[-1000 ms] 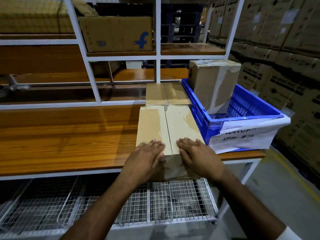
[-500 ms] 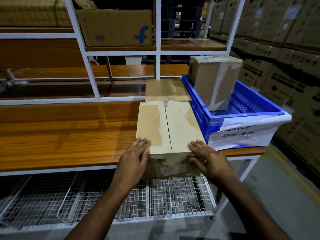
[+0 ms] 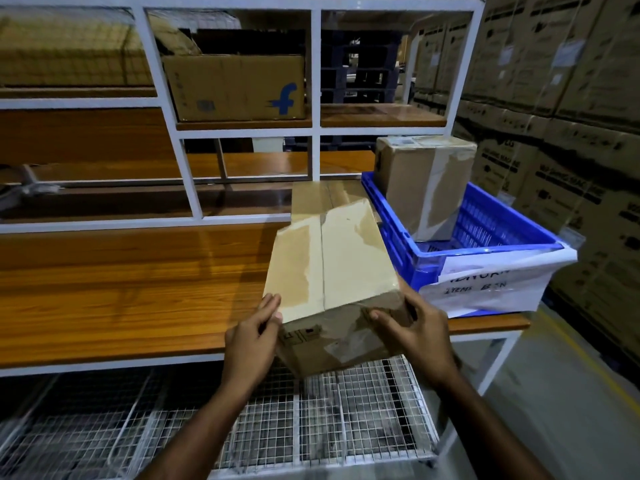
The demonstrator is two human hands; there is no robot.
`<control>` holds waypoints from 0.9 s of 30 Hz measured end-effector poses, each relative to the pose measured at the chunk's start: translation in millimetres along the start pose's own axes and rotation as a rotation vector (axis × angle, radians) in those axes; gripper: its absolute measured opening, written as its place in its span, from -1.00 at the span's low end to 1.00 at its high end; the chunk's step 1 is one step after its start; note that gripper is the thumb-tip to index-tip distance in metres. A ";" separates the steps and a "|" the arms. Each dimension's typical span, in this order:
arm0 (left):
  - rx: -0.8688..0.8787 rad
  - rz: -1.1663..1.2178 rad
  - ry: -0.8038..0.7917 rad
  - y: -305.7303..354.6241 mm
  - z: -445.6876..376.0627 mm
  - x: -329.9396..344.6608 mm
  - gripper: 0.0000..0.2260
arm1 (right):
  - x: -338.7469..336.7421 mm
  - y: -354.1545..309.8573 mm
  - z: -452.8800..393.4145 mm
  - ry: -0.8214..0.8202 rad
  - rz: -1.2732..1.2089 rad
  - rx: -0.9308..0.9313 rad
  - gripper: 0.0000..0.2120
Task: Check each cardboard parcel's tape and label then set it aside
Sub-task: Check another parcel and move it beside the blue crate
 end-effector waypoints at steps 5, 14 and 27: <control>-0.149 -0.255 -0.188 16.5 -3.0 17.7 -0.34 | 27.2 -72.0 -31.1 -0.112 0.198 -0.352 -0.36; -0.137 0.426 -0.260 58.4 -30.0 24.2 -0.73 | 90.9 -103.6 -36.5 -0.468 0.716 -0.513 -0.44; 0.140 -0.498 -0.302 117.3 -111.9 40.3 -0.62 | 60.4 -44.9 -154.1 -0.629 0.801 -0.133 -0.47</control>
Point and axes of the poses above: each hand's wrist, its own z-axis away from the middle knuckle, its own x-axis out of the palm, y = z × x, the point moved 6 cm from there along -z, towards the middle knuckle, and after that the axes turned 4 degrees about -x, right-handed, at the moved point
